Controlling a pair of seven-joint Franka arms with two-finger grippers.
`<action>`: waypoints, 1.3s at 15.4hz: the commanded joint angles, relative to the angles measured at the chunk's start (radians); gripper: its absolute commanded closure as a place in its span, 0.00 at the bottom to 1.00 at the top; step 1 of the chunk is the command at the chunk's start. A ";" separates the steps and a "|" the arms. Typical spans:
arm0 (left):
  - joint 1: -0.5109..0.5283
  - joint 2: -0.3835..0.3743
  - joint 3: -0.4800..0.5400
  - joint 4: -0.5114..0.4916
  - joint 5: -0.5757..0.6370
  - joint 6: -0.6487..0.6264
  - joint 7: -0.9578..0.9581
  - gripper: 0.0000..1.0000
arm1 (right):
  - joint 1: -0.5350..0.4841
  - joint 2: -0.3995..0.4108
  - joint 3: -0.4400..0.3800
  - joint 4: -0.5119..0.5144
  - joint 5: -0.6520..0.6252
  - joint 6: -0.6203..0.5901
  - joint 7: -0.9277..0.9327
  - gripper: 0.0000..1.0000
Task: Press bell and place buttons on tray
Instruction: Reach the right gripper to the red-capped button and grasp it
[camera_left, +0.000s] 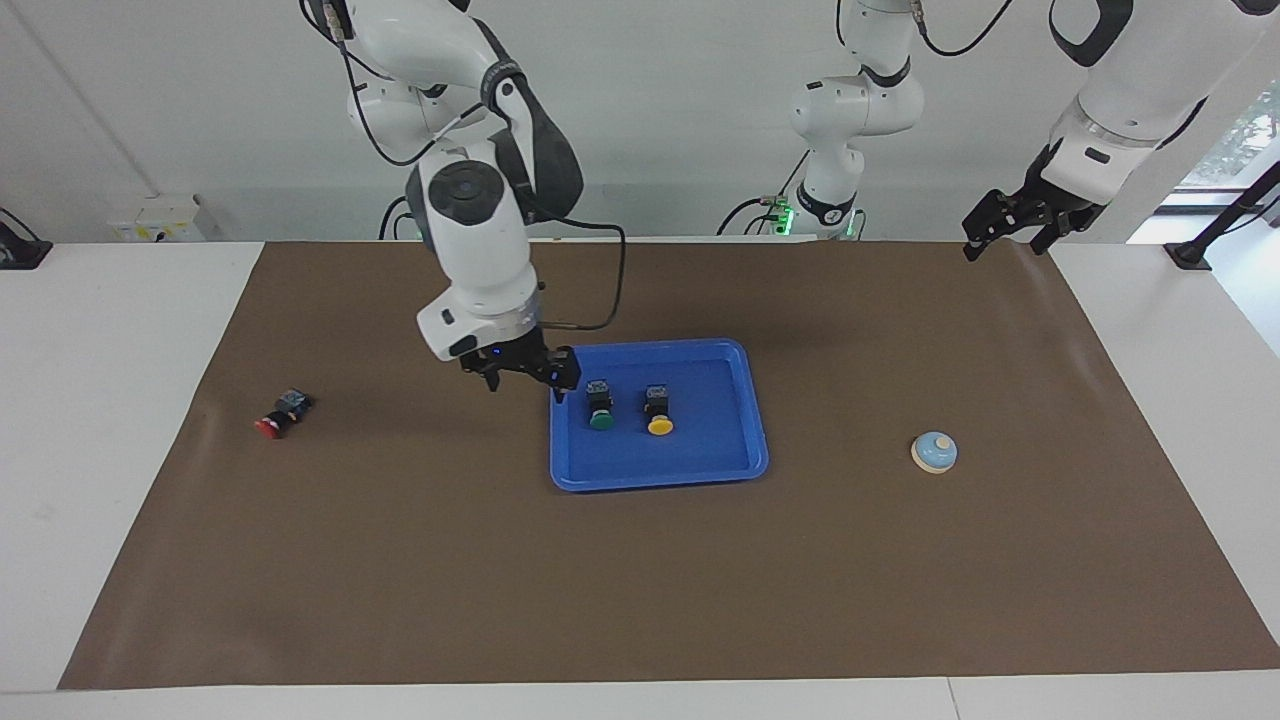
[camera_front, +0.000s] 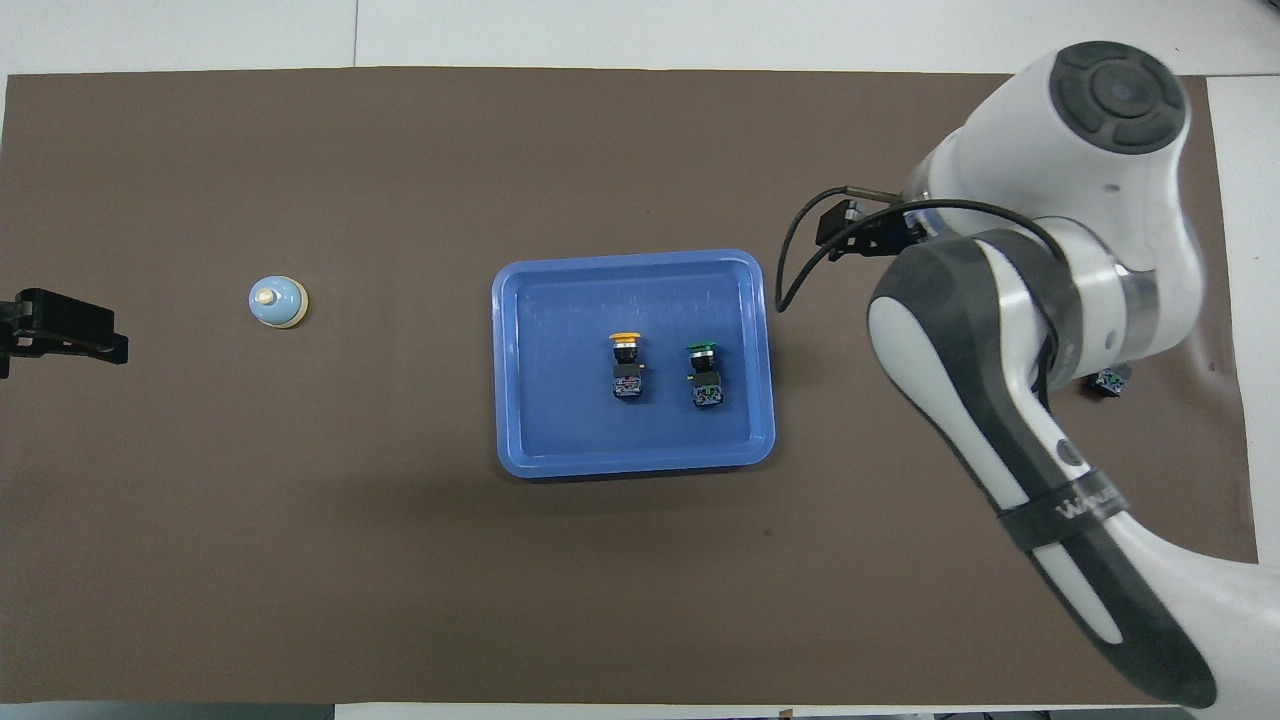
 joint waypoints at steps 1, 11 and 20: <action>-0.001 0.002 0.003 0.016 -0.002 -0.024 -0.010 0.00 | -0.106 -0.015 0.011 -0.042 0.003 -0.007 -0.050 0.00; -0.001 0.002 0.003 0.016 -0.002 -0.024 -0.010 0.00 | -0.387 -0.106 0.011 -0.306 -0.002 0.131 -0.304 0.00; -0.001 0.002 0.003 0.016 -0.002 -0.024 -0.008 0.00 | -0.485 -0.152 0.010 -0.558 -0.002 0.455 -0.401 0.00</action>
